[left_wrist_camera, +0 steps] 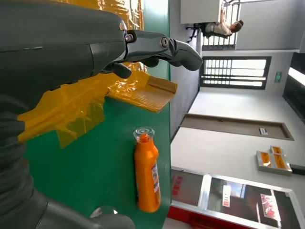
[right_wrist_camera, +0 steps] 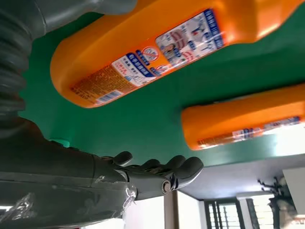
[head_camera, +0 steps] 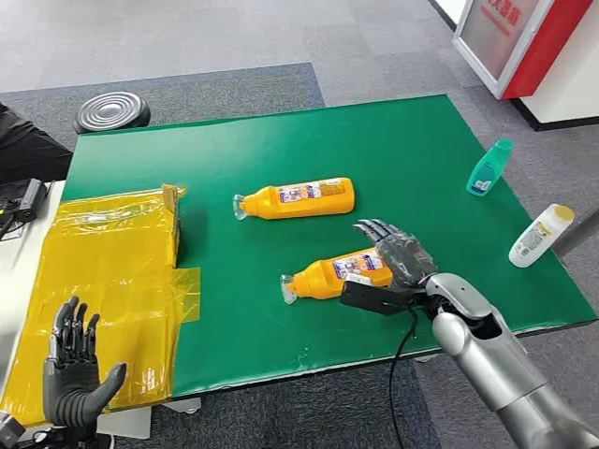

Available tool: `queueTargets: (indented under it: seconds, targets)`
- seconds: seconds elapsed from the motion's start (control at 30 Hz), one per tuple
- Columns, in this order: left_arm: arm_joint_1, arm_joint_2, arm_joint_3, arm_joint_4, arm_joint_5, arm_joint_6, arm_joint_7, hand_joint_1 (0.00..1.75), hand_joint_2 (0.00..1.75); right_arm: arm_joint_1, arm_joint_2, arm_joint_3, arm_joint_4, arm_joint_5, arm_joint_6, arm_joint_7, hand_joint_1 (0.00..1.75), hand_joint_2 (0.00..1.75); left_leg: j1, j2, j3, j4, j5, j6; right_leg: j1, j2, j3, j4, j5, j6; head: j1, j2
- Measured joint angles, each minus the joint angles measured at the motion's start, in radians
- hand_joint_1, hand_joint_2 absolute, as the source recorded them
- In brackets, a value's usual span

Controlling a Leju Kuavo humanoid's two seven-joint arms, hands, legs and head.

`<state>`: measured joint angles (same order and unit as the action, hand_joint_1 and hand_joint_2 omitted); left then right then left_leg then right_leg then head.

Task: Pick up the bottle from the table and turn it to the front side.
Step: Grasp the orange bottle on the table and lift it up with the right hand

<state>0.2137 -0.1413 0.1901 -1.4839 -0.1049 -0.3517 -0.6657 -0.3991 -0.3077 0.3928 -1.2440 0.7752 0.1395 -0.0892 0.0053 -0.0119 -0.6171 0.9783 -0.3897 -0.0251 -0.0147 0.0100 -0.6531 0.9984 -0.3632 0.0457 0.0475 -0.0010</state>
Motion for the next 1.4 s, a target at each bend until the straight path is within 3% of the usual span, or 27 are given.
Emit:
queueTargets:
  seconds: [0.27,0.5,0.63,1.13,1.4]
  targets:
    - [-0.014,0.016,-0.025,0.038,0.005,0.005,0.0,0.0,1.75,-0.159,-0.025,0.094,0.198,-0.003,0.094,0.02,0.0,1.75,0.0,0.0,0.0,0.0,0.001,0.0,0.0,0.0,0.0,0.0,0.0,0.0,0.0,0.0]
    - [-0.024,0.027,-0.044,0.063,0.011,0.011,0.0,0.0,1.75,-0.241,-0.027,0.174,0.35,-0.011,0.151,0.019,0.03,1.75,0.0,0.0,0.0,0.0,0.0,0.0,0.0,0.0,0.0,0.0,0.0,0.0,0.0,0.0]
    - [-0.028,0.033,-0.054,0.071,0.013,0.016,0.0,0.0,1.75,-0.26,-0.028,0.208,0.408,-0.024,0.165,0.009,1.75,1.75,0.0,0.0,0.0,0.0,0.0,0.001,0.0,0.0,-0.001,0.0,0.0,0.0,0.0,0.0]
    - [-0.033,0.044,-0.068,0.093,0.022,0.023,0.0,0.0,1.75,-0.294,-0.041,0.259,0.476,-0.059,0.158,-0.026,1.75,1.75,0.0,0.0,0.0,0.0,0.0,0.001,0.0,0.0,0.0,0.0,0.0,0.0,0.0,0.0]
    - [-0.021,0.045,-0.067,0.093,0.025,0.034,0.0,0.0,1.75,-0.217,-0.079,0.26,0.377,-0.146,0.057,-0.032,1.75,1.75,0.0,0.0,0.0,0.0,0.0,0.001,0.0,0.0,0.0,0.0,0.0,0.0,0.0,0.0]
